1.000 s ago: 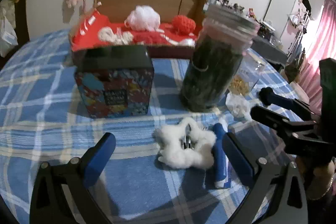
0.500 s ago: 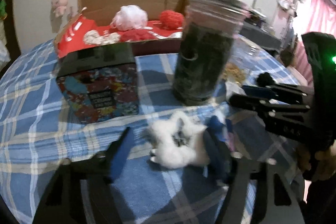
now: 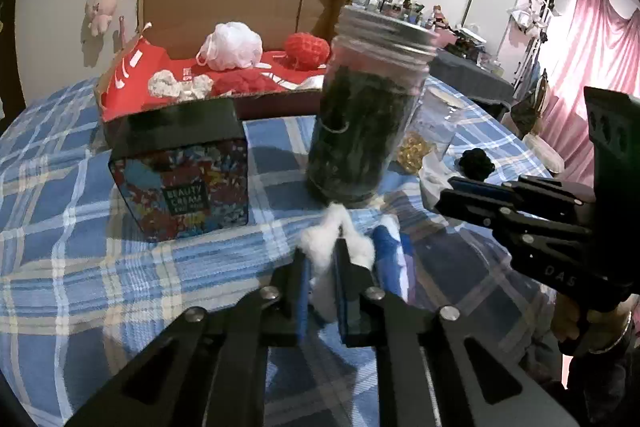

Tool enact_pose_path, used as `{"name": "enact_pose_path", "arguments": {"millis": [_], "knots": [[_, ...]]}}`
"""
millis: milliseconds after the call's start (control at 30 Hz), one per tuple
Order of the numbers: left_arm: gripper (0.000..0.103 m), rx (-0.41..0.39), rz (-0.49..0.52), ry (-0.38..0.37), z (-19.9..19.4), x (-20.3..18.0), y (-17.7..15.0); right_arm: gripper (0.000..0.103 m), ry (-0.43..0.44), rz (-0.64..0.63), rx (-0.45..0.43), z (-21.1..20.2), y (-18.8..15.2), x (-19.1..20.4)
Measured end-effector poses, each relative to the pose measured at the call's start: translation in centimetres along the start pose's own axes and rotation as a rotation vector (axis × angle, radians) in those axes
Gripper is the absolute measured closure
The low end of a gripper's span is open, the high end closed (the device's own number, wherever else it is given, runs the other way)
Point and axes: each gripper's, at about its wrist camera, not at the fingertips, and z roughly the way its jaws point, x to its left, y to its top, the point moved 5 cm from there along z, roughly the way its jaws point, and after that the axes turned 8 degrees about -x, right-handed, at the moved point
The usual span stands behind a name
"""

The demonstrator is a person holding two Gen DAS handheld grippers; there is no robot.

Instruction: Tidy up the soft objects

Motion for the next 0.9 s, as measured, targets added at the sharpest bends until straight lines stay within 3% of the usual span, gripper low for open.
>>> {"name": "enact_pose_path", "arguments": {"millis": [200,300,367,433,533,667,700,733,900], "knots": [[0.092,-0.009,0.01,0.045,-0.6,1.1,0.3,0.089,0.019,0.013,0.009,-0.4,-0.4,-0.1],[0.086,0.008,0.006,0.064,-0.8,2.5,0.0,0.089,0.015,0.017,0.031,-0.3,-1.1,-0.3],[0.07,0.019,0.016,0.083,-0.8,2.9,-0.5,0.089,-0.01,-0.004,0.044,0.1,-1.7,-0.3],[0.044,0.015,0.041,0.116,-0.7,3.1,-0.8,0.088,-0.024,-0.019,0.052,0.3,-2.2,-0.2],[0.035,0.002,0.055,0.107,-0.9,2.7,-1.0,0.086,-0.048,-0.048,0.038,0.3,-2.4,0.1],[0.028,-0.009,0.086,0.112,-1.0,2.0,-1.0,0.067,-0.073,-0.061,0.032,0.3,-2.6,0.0],[0.027,-0.011,0.094,0.115,-1.0,1.9,-1.0,0.047,-0.073,-0.055,0.032,0.3,-2.7,-0.1],[0.026,-0.013,0.1,0.117,-0.9,1.8,-0.9,0.039,-0.069,-0.046,0.025,0.2,-2.8,-0.1],[0.026,0.003,0.12,0.135,-0.1,1.5,-0.7,0.039,-0.088,-0.05,0.012,0.3,-2.8,-0.3]]}}
